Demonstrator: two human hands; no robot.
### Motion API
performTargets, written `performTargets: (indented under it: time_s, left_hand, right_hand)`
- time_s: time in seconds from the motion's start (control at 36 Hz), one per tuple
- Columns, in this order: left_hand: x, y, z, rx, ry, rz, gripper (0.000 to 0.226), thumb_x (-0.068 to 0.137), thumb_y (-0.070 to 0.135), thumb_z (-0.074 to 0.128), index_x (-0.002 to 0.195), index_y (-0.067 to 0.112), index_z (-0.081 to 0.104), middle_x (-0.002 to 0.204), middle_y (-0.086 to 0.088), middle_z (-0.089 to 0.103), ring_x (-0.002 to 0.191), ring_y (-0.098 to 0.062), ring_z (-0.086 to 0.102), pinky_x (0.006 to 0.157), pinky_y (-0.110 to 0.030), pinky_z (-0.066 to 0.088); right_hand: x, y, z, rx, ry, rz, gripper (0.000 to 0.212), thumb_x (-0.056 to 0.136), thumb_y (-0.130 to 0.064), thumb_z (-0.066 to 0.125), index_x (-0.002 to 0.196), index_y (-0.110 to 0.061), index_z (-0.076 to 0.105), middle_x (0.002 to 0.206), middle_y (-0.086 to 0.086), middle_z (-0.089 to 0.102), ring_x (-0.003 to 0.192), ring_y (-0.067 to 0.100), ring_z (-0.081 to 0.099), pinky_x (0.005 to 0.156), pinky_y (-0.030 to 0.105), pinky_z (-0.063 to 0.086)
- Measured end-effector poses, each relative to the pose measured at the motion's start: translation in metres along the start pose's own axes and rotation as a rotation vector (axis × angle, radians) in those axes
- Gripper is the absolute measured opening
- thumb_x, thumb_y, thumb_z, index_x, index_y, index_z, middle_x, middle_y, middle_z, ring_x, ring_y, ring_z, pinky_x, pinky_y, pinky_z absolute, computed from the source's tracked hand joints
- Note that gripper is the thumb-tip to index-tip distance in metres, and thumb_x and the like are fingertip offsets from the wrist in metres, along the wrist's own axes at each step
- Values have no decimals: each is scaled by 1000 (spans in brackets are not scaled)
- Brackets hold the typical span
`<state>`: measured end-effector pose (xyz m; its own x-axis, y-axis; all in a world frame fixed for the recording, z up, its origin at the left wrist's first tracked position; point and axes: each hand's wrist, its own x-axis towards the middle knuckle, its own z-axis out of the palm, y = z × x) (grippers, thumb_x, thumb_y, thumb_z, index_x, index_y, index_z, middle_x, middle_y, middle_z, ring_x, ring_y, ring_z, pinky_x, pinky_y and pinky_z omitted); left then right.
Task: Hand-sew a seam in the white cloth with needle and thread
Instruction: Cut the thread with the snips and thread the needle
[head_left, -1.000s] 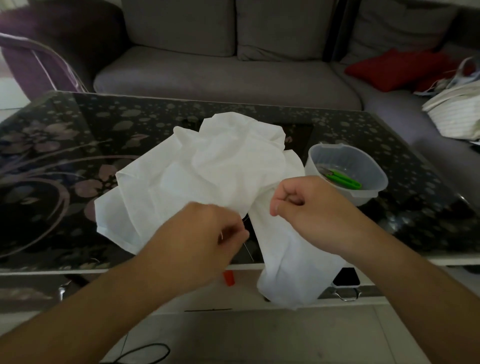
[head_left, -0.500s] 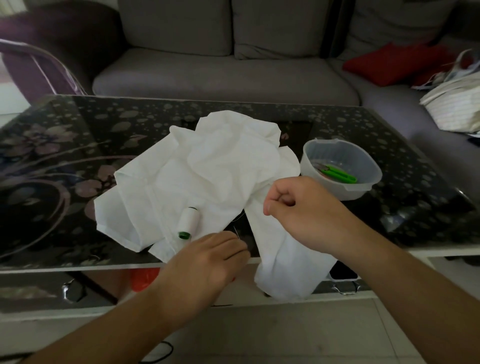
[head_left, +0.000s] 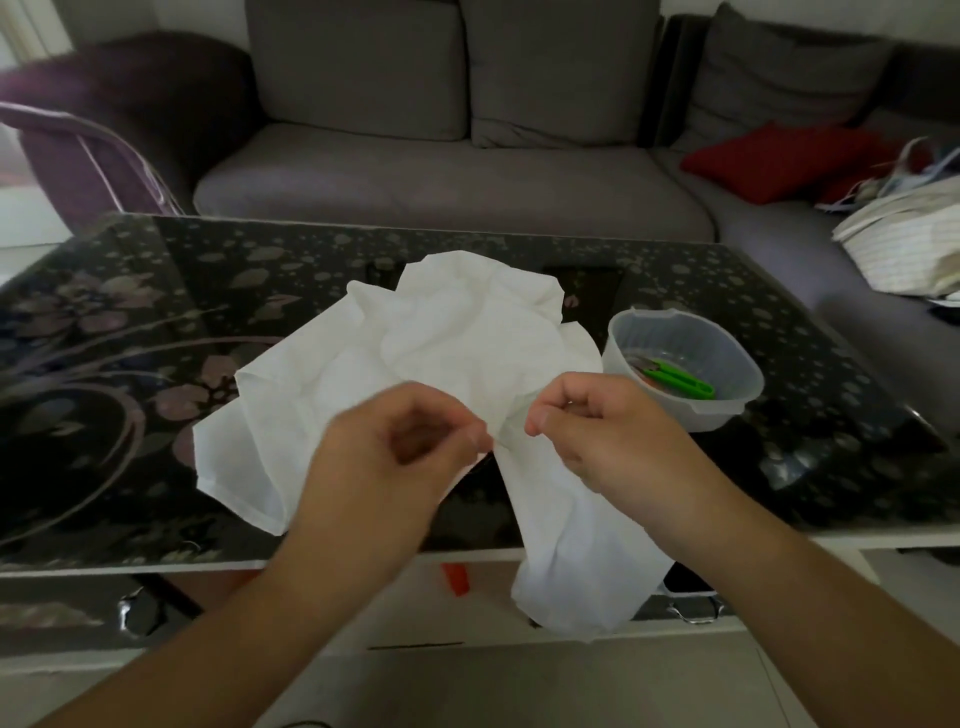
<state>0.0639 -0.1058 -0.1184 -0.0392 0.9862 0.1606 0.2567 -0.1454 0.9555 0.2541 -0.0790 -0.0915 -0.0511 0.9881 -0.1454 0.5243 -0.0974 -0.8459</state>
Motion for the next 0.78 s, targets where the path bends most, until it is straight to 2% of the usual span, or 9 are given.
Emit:
performTargets:
  time_s: [0.06,0.11,0.17,0.28,0.39,0.5,0.61,0.78]
  left_hand:
    - [6,10,-7,-242,30,-150,6,87,12,79,91,11,77,89,-1,81,87,-18,79,86,-31,62]
    - [8,15,-13,-425,42,-213,19,77,17,80,92,5,77,92,-12,81,91,-26,80,88,-35,63]
    - [9,17,-16,-526,64,-254,21,70,20,79,87,6,79,95,-16,80,94,-30,79,89,-37,63]
    - [15,22,-20,-687,91,-289,12,71,12,76,81,6,79,98,-19,79,96,-33,79,85,-35,64]
    - [19,29,-24,-783,99,-308,16,71,7,74,85,0,75,99,-21,78,96,-32,79,78,-30,64]
    - [20,31,-26,-823,88,-317,18,73,5,73,89,-4,72,101,-22,78,97,-32,79,79,-30,63]
    - [19,33,-27,-858,72,-320,8,73,3,73,80,-1,74,100,-22,78,98,-32,78,80,-29,63]
    - [21,33,-29,-851,73,-323,6,73,3,73,77,3,77,100,-22,78,98,-32,78,81,-30,63]
  right_hand:
    - [-1,0,2,177,-1,41,26,99,-14,57,78,-19,72,52,-5,46,46,9,38,50,27,32]
    - [-3,-3,3,357,-9,58,27,101,-9,54,79,-15,69,53,-1,40,47,13,31,47,27,27]
    - [-4,-7,4,502,-31,43,23,103,-6,51,86,-7,65,54,1,35,48,14,26,47,27,23]
    - [-3,-16,8,684,-65,-5,19,105,-6,48,92,-2,61,62,6,28,54,18,21,48,30,19]
    - [1,-24,13,660,-34,-45,21,105,-10,51,88,-7,62,64,6,34,54,17,27,48,30,24]
    - [4,-32,21,668,2,-82,19,103,-9,55,84,-7,59,63,4,36,53,15,28,48,30,24]
    - [7,-38,27,699,50,-75,22,102,-11,58,81,-11,61,60,2,37,51,15,28,47,28,26]
    - [10,-46,31,633,91,-72,23,103,-15,59,81,-15,65,60,3,40,51,13,31,46,24,32]
